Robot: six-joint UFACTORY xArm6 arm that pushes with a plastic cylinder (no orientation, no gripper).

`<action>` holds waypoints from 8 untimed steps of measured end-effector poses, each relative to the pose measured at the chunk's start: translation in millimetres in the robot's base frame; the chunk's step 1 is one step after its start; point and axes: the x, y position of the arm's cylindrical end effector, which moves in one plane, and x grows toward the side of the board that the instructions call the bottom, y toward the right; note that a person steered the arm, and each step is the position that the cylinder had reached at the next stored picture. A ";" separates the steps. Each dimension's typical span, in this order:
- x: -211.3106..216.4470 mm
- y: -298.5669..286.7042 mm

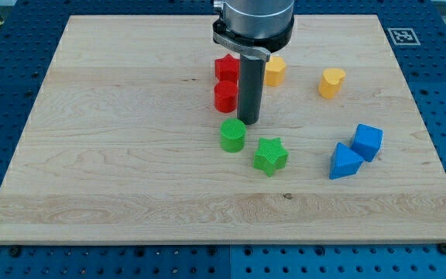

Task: Move the red circle to the left side

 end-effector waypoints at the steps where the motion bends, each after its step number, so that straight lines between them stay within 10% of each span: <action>1: -0.1 0.0; 8: -32.6 -21.3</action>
